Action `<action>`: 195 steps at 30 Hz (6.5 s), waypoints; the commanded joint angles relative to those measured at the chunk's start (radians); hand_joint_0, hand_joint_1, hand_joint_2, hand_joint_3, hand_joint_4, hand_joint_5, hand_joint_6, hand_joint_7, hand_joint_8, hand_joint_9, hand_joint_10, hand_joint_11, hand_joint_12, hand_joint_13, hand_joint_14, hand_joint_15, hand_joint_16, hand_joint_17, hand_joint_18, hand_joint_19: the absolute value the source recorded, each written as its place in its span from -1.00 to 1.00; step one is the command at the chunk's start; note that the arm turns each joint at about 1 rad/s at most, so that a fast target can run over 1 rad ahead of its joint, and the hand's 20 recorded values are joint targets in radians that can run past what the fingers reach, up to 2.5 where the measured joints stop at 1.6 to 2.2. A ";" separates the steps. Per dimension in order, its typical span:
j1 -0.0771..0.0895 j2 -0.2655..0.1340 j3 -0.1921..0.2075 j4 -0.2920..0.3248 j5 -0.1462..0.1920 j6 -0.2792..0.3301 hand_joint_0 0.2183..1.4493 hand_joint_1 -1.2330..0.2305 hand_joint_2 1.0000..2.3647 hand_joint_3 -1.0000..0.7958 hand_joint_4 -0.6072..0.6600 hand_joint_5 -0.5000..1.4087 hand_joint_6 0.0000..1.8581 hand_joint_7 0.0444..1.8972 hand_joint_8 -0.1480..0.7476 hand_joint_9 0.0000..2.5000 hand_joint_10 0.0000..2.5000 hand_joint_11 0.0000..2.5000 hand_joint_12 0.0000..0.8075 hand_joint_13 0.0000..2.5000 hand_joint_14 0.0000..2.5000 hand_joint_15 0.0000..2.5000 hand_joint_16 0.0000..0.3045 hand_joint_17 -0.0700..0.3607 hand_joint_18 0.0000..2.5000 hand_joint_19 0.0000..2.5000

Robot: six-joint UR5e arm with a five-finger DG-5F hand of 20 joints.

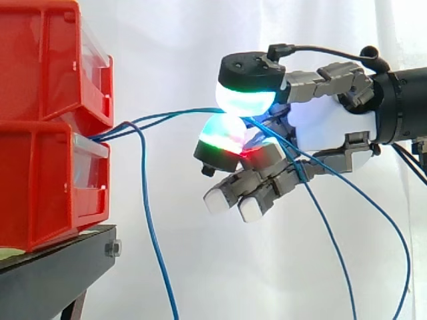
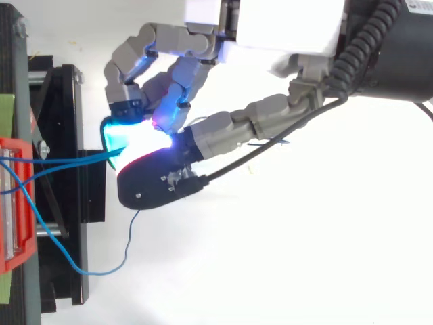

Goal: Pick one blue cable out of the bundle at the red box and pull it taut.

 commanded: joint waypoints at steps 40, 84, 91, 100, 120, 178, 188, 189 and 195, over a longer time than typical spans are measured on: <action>0.000 0.000 0.000 0.000 0.000 -0.003 -0.26 -0.48 -0.98 -0.10 0.12 -0.63 0.00 0.13 0.15 -0.12 -0.99 -0.03 -0.09 -0.46 -0.99 -0.69 -0.67 -0.15 -0.46 -0.66; 0.001 0.000 0.000 0.000 0.000 -0.005 -0.60 -0.21 -1.00 -0.44 0.21 -0.63 -0.04 0.04 0.23 -0.11 -0.99 -0.08 -0.01 -0.47 -0.99 -0.69 -0.62 -0.06 -0.45 -0.64; 0.001 0.000 0.000 0.000 0.000 -0.005 -0.49 -0.03 -1.00 -0.44 0.17 -0.63 -0.07 0.04 0.17 -0.12 -0.98 -0.07 -0.05 -0.49 -0.99 -0.69 -0.65 -0.11 -0.51 -0.61; 0.001 0.000 0.000 0.000 0.000 -0.005 -0.38 -0.12 -0.98 -0.23 0.25 -0.61 -0.06 0.13 0.17 -0.08 -0.99 -0.06 -0.07 -0.45 -0.99 -0.69 -0.66 -0.13 -0.47 -0.61; 0.001 0.000 0.000 0.000 0.000 -0.005 -0.30 -0.52 -0.97 -0.12 0.23 -0.62 -0.04 0.21 0.15 -0.10 -0.99 -0.04 -0.10 -0.45 -0.99 -0.69 -0.67 -0.15 -0.45 -0.65; 0.001 0.000 0.000 0.000 0.000 -0.005 -0.38 -0.32 -0.98 -0.15 0.31 -0.62 -0.04 0.13 0.19 -0.09 -0.99 -0.06 -0.05 -0.45 -0.99 -0.69 -0.65 -0.11 -0.45 -0.64; 0.001 0.000 0.000 0.000 0.000 -0.005 -0.36 -0.39 -0.98 -0.15 0.31 -0.62 -0.04 0.15 0.19 -0.10 -0.99 -0.07 -0.05 -0.45 -0.99 -0.70 -0.65 -0.12 -0.45 -0.64; 0.001 0.000 0.000 0.000 0.000 -0.005 -0.34 -0.41 -0.98 -0.15 0.31 -0.62 -0.04 0.15 0.18 -0.10 -0.99 -0.07 -0.06 -0.45 -0.99 -0.70 -0.65 -0.12 -0.45 -0.64; 0.001 0.000 0.001 0.000 0.000 -0.005 -0.34 -0.44 -0.98 -0.19 0.32 -0.63 -0.04 0.13 0.17 -0.11 -0.99 -0.05 -0.07 -0.46 -0.99 -0.70 -0.66 -0.14 -0.46 -0.64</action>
